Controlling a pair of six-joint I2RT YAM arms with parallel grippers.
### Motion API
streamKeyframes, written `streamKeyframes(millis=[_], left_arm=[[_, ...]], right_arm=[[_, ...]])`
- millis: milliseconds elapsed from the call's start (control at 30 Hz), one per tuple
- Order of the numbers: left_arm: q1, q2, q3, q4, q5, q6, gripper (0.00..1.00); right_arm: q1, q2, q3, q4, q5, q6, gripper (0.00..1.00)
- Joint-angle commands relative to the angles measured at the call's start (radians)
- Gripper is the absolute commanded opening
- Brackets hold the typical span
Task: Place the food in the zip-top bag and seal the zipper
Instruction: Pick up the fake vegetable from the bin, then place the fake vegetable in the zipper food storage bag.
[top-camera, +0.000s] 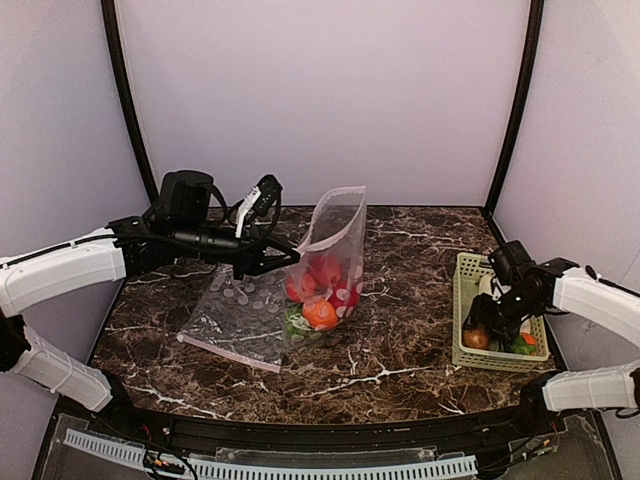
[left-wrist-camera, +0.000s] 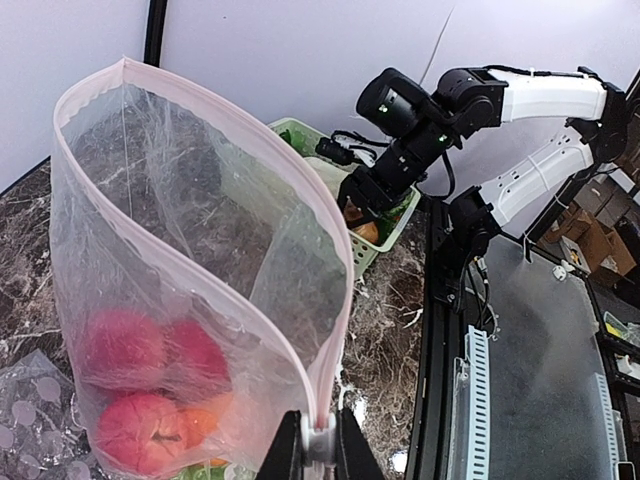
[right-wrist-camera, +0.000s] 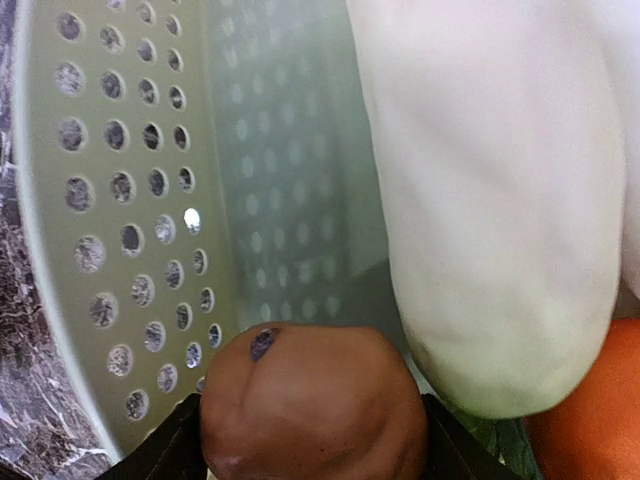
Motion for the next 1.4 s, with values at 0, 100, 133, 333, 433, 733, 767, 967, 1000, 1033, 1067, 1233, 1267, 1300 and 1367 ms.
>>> streamKeyframes(millis=[0,100,133,333,433,733,767,967,1000,1033,1067,1233,1267,1300,1367], left_arm=[[-0.004,-0.019,0.024,-0.022,0.01,0.0,0.01],[-0.004,-0.018,0.031,-0.022,0.05,-0.005,0.01],[-0.005,-0.019,0.037,-0.024,0.057,-0.006,0.01],[-0.027,-0.014,0.066,-0.066,0.033,0.014,0.01],[-0.059,-0.009,0.074,-0.091,-0.01,0.027,0.01],[-0.095,-0.001,0.084,-0.098,-0.043,0.03,0.01],[-0.095,0.0,0.086,-0.098,-0.043,0.03,0.01],[-0.097,0.004,0.094,-0.105,-0.048,0.027,0.01],[-0.098,0.004,0.095,-0.105,-0.051,0.027,0.01],[-0.098,0.004,0.096,-0.107,-0.053,0.028,0.01],[-0.099,0.004,0.097,-0.108,-0.054,0.026,0.01],[-0.099,0.005,0.105,-0.116,-0.057,0.027,0.01],[-0.099,0.006,0.109,-0.119,-0.057,0.027,0.01],[-0.099,0.007,0.109,-0.12,-0.057,0.028,0.01],[-0.099,0.008,0.11,-0.124,-0.057,0.027,0.01]], right_arm=[[0.006,-0.088,0.083,-0.079,0.054,0.013,0.57],[0.006,-0.14,0.147,-0.135,0.077,0.012,0.56],[0.006,-0.144,0.172,-0.152,0.079,0.01,0.55],[0.016,-0.163,0.305,-0.159,0.009,-0.013,0.52],[0.042,-0.14,0.375,-0.141,-0.032,-0.015,0.51],[0.317,0.004,0.657,-0.027,-0.001,-0.048,0.51],[0.349,0.025,0.69,-0.012,0.012,-0.057,0.51],[0.536,0.167,0.864,0.092,0.08,-0.13,0.51],[0.56,0.185,0.885,0.112,0.093,-0.146,0.51],[0.582,0.204,0.903,0.13,0.1,-0.161,0.51],[0.6,0.22,0.917,0.154,0.105,-0.179,0.51],[0.647,0.289,0.952,0.258,0.108,-0.241,0.52],[0.653,0.301,0.954,0.277,0.111,-0.251,0.52],[0.658,0.311,0.958,0.3,0.112,-0.261,0.52],[0.665,0.329,0.958,0.339,0.119,-0.281,0.52]])
